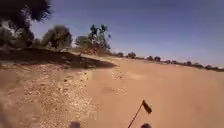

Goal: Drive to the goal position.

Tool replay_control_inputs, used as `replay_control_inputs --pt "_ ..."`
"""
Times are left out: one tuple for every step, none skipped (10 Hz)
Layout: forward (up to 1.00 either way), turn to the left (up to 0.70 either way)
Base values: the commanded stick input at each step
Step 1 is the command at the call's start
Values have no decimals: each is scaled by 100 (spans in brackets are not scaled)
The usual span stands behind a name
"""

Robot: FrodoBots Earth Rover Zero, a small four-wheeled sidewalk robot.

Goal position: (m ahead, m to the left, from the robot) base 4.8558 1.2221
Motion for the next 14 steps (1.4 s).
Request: replay_control_inputs --pt "100 0" --pt "100 0" --pt "100 0" --pt "100 0" --pt "100 0" --pt "100 0" --pt "100 0" --pt "100 0" --pt "100 0" --pt "100 0" --pt "100 0" --pt "100 0" --pt "100 0" --pt "100 0"
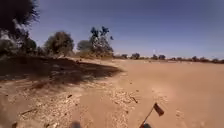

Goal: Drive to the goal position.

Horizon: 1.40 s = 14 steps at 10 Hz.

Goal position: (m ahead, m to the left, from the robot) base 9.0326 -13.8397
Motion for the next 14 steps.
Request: replay_control_inputs --pt "100 0" --pt "100 0" --pt "100 0" --pt "100 0" --pt "100 0" --pt "100 0" --pt "100 0" --pt "100 0" --pt "100 0" --pt "100 0" --pt "100 0" --pt "100 0" --pt "100 0" --pt "100 0"
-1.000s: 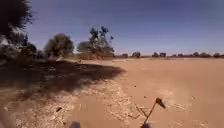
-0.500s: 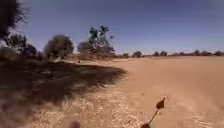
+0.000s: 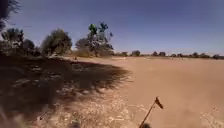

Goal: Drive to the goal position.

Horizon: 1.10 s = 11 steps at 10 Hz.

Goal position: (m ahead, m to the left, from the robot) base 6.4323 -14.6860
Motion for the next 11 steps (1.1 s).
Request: replay_control_inputs --pt "100 0" --pt "100 0" --pt "100 -27" --pt "100 -27" --pt "100 -27" --pt "100 -27" --pt "100 -27" --pt "100 -27" --pt "100 -27" --pt "100 -27" --pt "100 -27"
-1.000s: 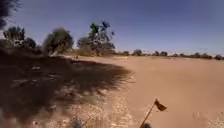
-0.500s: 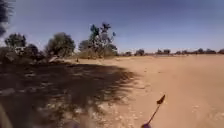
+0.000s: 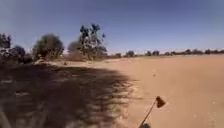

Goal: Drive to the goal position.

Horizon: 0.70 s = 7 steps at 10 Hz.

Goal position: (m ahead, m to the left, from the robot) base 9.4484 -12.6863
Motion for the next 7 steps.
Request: replay_control_inputs --pt "100 -27" --pt "100 -27" --pt "100 -27" --pt "100 -27" --pt "100 -27" --pt "100 -25" --pt "100 -13"
